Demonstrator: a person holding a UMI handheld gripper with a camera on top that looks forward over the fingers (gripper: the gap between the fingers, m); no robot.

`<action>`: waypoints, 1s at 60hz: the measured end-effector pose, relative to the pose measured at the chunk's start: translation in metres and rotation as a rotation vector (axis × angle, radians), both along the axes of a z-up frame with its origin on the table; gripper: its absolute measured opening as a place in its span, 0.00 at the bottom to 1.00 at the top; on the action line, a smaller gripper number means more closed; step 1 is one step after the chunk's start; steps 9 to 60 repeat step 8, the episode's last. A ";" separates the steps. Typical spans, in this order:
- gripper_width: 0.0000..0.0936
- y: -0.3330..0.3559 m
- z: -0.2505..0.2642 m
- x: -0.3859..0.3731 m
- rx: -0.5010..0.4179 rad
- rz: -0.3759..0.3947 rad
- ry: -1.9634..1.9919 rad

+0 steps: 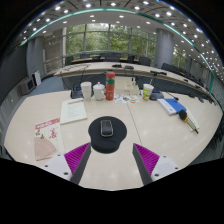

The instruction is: Arrange mouse

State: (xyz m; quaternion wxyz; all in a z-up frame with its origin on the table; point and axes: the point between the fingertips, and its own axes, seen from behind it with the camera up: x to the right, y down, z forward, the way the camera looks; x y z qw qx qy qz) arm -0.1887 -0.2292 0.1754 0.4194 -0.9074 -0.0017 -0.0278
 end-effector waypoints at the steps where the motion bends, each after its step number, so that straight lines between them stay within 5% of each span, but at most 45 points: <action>1: 0.91 0.000 0.000 -0.001 0.000 -0.003 0.005; 60: 0.91 0.004 0.007 -0.007 0.012 -0.004 0.028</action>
